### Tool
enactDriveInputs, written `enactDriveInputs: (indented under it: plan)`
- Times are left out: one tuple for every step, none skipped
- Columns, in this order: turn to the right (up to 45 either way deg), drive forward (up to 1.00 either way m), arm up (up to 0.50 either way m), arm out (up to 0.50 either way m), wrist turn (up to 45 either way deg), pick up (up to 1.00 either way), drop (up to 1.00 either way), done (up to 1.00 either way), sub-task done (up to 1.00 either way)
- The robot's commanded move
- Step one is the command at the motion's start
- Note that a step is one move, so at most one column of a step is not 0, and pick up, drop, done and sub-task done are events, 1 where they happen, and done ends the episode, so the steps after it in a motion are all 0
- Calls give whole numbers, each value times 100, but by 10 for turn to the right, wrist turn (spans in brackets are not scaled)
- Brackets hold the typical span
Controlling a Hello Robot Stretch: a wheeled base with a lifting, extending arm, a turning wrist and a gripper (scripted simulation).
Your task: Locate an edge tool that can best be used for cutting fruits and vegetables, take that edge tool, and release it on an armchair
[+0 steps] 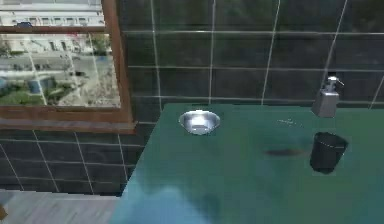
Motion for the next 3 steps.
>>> enactDriveInputs:
  plan:
    - [-450,0,0,0,0,0,0,0,0]
    - [-90,0,0,0,0,0,0,0,0]
    - [0,0,50,0,0,0,0,0,0]
